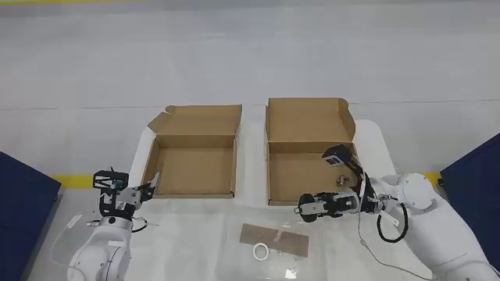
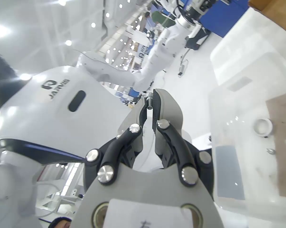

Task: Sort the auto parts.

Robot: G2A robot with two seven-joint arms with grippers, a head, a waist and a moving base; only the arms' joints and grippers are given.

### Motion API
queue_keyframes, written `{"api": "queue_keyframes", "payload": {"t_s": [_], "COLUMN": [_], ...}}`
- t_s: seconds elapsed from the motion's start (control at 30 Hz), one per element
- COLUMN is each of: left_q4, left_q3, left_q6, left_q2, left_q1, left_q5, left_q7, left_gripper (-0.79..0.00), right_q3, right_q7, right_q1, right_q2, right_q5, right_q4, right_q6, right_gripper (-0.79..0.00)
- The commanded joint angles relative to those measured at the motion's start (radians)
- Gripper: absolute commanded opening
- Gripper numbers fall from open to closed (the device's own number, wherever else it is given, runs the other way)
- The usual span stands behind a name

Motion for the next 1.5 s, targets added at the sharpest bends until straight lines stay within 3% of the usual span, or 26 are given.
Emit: {"api": "queue_keyframes", "payload": {"t_s": [0.0,0.13,0.53,0.77,1.03,1.47], "left_q4": [0.000,0.000,0.000,0.000,0.000,0.000], "left_q3": [0.000,0.000,0.000,0.000,0.000,0.000], "left_q6": [0.000,0.000,0.000,0.000,0.000,0.000], "left_q2": [0.000,0.000,0.000,0.000,0.000,0.000], "left_q1": [0.000,0.000,0.000,0.000,0.000,0.000], "left_q5": [0.000,0.000,0.000,0.000,0.000,0.000], "left_q7": [0.000,0.000,0.000,0.000,0.000,0.000], "left_gripper": [0.000,0.000,0.000,0.000,0.000,0.000], "right_q3": [0.002,0.004,0.006,0.016,-0.029,-0.057], "right_q7": [0.017,0.056,0.047,0.122,0.122,0.122], "right_q1": [0.003,0.008,0.009,0.033,0.107,0.145], "right_q2": [-0.003,-0.017,-0.020,-0.035,-0.059,-0.070], "right_q5": [0.071,0.172,0.180,0.385,0.561,0.558], "right_q4": [-0.002,-0.004,-0.046,-0.103,-0.155,-0.153], "right_q6": [0.017,0.056,0.067,0.126,0.196,0.232], "right_gripper": [-0.785,-0.785,-0.785,-0.785,-0.785,-0.785]}}
